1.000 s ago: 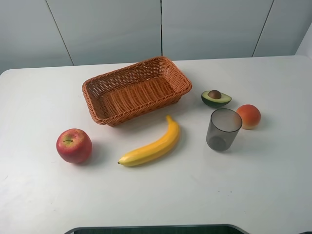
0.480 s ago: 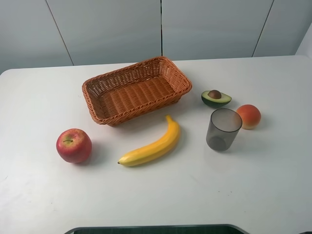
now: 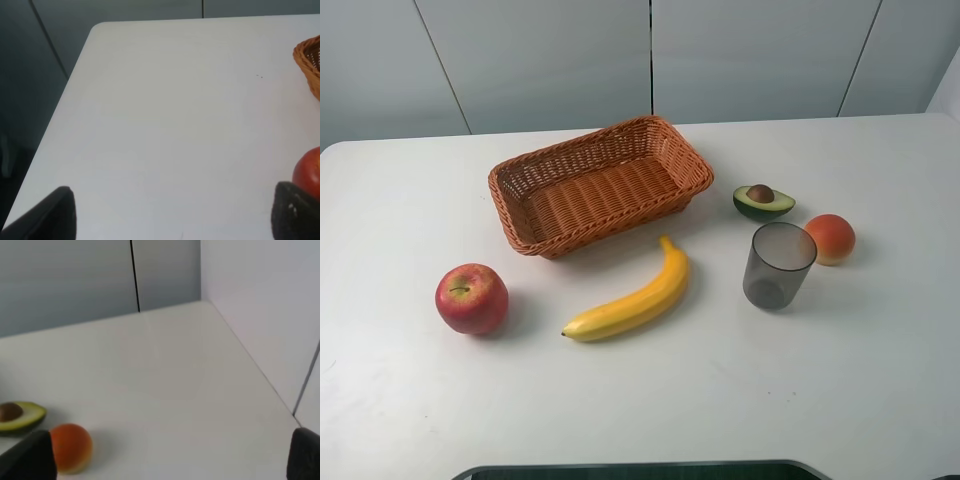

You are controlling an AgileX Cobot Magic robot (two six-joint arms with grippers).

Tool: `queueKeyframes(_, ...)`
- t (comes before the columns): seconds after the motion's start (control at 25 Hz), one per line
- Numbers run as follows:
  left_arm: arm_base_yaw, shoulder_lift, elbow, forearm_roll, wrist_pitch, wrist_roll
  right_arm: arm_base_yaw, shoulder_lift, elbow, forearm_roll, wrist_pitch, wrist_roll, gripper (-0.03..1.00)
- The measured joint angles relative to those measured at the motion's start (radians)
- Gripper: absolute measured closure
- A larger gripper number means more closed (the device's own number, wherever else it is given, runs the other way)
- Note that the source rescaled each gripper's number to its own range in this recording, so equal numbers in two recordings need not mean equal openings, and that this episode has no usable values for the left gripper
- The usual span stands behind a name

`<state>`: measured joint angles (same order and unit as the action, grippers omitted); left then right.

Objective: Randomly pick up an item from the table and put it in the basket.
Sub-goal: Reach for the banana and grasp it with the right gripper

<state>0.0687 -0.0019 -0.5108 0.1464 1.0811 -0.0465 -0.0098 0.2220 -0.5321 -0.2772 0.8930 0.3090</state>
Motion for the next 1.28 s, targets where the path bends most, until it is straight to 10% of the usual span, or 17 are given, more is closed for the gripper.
queueKeyframes(0.6, 0.0, 0.0, 0.0, 0.0, 0.0, 0.0, 0.0, 0.406, -0.127, 0.087, -0.127, -0.033, -0.03)
queueKeyframes(1.28, 0.0, 0.0, 0.0, 0.0, 0.0, 0.0, 0.015, 0.801, -0.199, 0.471, -0.127, -0.41, -0.03)
